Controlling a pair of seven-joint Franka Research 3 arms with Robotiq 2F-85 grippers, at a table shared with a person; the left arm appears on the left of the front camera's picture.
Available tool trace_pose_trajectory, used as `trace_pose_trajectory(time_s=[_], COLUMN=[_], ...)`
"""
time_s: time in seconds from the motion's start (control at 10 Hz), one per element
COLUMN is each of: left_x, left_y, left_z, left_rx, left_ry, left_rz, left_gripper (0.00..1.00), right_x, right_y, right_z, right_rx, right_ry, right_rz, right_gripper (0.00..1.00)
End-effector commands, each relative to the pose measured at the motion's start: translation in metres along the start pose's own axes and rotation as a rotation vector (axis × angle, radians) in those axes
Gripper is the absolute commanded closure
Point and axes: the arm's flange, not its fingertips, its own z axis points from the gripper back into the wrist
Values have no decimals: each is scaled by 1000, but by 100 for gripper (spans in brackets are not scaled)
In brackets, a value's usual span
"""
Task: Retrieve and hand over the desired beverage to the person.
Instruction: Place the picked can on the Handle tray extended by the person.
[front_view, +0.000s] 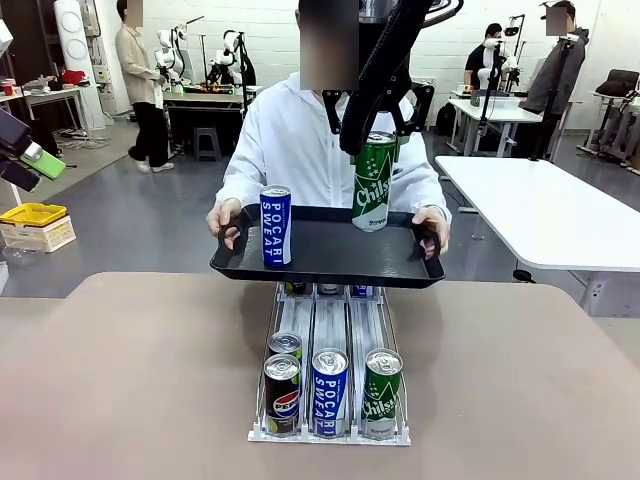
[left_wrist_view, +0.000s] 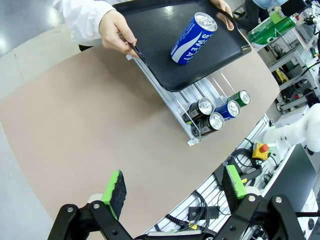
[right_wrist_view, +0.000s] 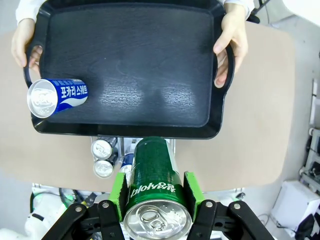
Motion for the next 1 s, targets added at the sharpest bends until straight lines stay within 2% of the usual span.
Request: trace_pose_trajectory(time_s=[0.0,0.1,0.2,0.5,0.9], left_x=[0,0,0,0,0], left_y=[1,1,1,1,1], left_z=[0,0,0,0,0], left_rx=[-10,-10,-10,-10,-10], left_ry=[-6,-6,-6,-6,-6], left_rz=[-5,-5,-5,-5,-5], left_gripper=[0,0,0,0,0], right_x=[-3,-3,0,23,65], right_y=[-1,-1,0,3,6], right_z=[3,3,0,-8,-27], right_rx=[-3,-3,0,-15,-9], right_ry=[0,0,0,-4,48], right_rz=[-18,-18,0,40,47], right_gripper=[52,52,43,43,43])
